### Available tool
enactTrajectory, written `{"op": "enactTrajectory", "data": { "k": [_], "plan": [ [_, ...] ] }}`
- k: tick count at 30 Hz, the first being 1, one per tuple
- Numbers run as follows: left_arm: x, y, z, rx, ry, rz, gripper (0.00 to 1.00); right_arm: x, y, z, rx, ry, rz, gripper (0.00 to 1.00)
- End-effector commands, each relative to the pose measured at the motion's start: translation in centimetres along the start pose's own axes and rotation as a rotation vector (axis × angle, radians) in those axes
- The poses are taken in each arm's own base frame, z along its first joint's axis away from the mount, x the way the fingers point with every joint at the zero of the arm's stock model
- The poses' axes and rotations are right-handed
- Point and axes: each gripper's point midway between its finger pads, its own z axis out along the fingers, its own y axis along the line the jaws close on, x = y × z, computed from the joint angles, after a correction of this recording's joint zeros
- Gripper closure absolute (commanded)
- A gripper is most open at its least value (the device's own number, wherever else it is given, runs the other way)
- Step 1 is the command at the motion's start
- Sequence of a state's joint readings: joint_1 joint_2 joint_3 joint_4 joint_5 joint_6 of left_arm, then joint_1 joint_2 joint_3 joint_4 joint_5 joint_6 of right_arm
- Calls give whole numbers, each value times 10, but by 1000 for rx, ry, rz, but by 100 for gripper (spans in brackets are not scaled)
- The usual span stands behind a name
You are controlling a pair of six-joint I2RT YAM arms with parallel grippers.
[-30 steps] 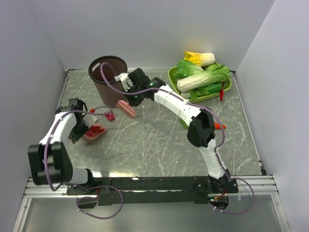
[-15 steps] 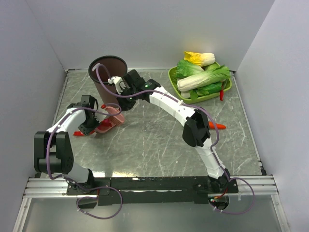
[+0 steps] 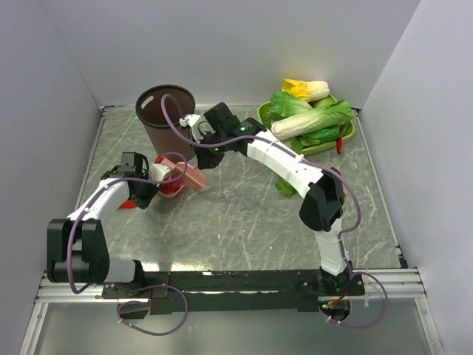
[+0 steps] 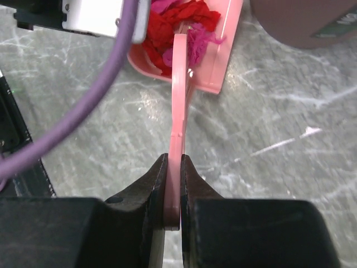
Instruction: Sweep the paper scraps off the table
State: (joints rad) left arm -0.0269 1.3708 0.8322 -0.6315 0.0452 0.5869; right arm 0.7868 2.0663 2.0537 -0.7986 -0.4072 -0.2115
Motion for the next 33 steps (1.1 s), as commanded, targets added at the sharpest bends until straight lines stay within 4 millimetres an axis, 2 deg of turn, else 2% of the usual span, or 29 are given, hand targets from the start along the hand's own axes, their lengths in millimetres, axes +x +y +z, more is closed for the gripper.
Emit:
{"op": "enactTrajectory", "data": {
  "k": [1, 9, 10, 15, 19, 26, 29, 30, 31, 33],
  "plan": [
    [-34, -3, -4, 16, -172, -50, 99, -10, 5, -26, 19, -31, -34, 100],
    [-32, -9, -3, 36, -174, -86, 99, 0, 5, -40, 39, -18, -39, 100],
    [-33, -9, -4, 35, -178, -87, 99, 4, 10, -39, 3, -16, -30, 100],
    [-32, -11, -7, 36, -186, -77, 99, 0, 13, -47, -30, -36, -14, 100],
    [-31, -10, -12, 26, -190, -61, 99, 5, 7, -50, -20, -26, 2, 100],
    [-23, -14, -14, 25, -184, -48, 99, 15, -4, -71, 12, -29, 23, 100],
    [-22, -15, -17, 28, -180, -56, 99, 23, -11, -84, 35, -17, 31, 100],
    [-24, -15, -20, 24, -190, -54, 99, 32, -13, -85, 38, -3, 45, 100],
    [-24, -17, -21, 33, -198, -57, 99, 31, -14, -92, 45, -21, 50, 100],
    [-26, -21, -25, 44, -216, -52, 99, 40, -19, -94, 57, -12, 68, 100]
  ]
}}
